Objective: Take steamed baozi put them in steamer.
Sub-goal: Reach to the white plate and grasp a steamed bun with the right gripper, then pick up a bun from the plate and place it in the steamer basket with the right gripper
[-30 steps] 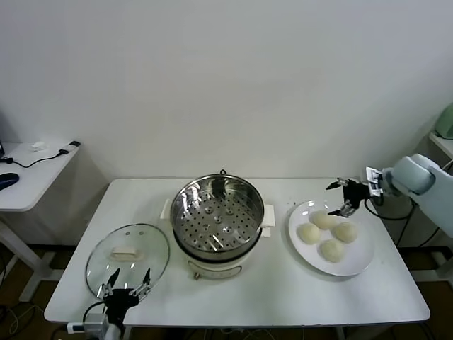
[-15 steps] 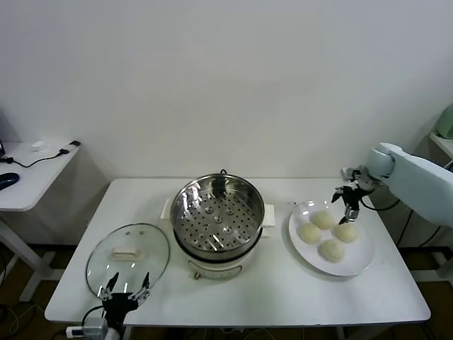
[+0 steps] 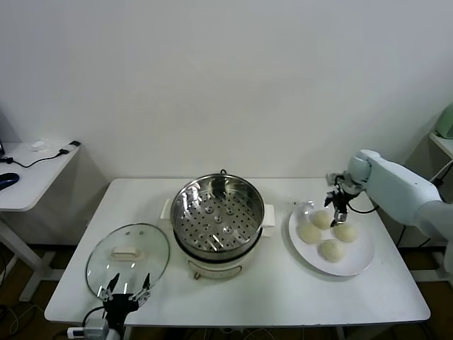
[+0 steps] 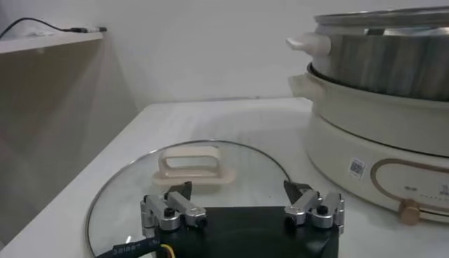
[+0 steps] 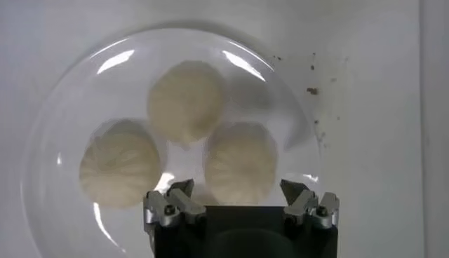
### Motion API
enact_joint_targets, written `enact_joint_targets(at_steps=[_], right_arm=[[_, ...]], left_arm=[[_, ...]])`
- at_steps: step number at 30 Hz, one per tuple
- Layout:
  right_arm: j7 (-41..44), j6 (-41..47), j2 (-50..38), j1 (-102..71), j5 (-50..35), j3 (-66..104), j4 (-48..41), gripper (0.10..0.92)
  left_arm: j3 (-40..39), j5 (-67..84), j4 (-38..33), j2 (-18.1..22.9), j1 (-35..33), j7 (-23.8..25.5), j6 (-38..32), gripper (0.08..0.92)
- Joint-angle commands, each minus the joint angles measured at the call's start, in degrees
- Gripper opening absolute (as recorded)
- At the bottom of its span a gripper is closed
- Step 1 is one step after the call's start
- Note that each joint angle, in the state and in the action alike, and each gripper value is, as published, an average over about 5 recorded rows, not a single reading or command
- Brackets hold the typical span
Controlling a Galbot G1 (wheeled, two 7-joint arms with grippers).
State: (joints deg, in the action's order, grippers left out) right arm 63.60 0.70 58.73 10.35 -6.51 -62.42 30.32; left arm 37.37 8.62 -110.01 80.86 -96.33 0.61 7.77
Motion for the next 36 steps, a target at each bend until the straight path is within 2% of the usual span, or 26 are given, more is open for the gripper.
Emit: enact_joint_targets(at_steps=[1, 9, 14, 20, 28, 36], right_arm=[[-0.3, 0.2, 3.2, -1.7, 1.9, 2.0, -4.2, 0.823], [-1.6, 0.4, 3.7, -2.4, 3.0, 4.2, -5.2, 0.804], [-0.9, 0.6, 3.0, -2.0, 3.1, 3.9, -4.2, 0.726], [-0.8, 1.1, 1.5, 0.4, 1.6, 2.4, -0.9, 0.670], [0.3, 0.6, -2.9, 18.1, -8.4, -13.7, 14.6, 0.653], [2.2, -7.0, 2.2, 43.7, -21.9, -27.4, 34.1, 0.653]], left_arm=[[0.1, 0.0, 0.1, -0.1, -0.1, 0.0, -0.1, 0.823], [-0.1, -0.1, 0.0, -0.2, 0.0, 0.0, -0.2, 0.823], [0.0, -0.2, -0.3, -0.2, -0.1, 0.0, -0.1, 0.823], [0.1, -0.3, -1.4, -0.1, -0.6, 0.0, 0.0, 0.823], [0.1, -0.6, -2.5, 0.4, -0.9, -0.1, 0.1, 0.823], [0.0, -0.6, -3.7, 0.4, -1.0, 0.0, 0.4, 0.823]])
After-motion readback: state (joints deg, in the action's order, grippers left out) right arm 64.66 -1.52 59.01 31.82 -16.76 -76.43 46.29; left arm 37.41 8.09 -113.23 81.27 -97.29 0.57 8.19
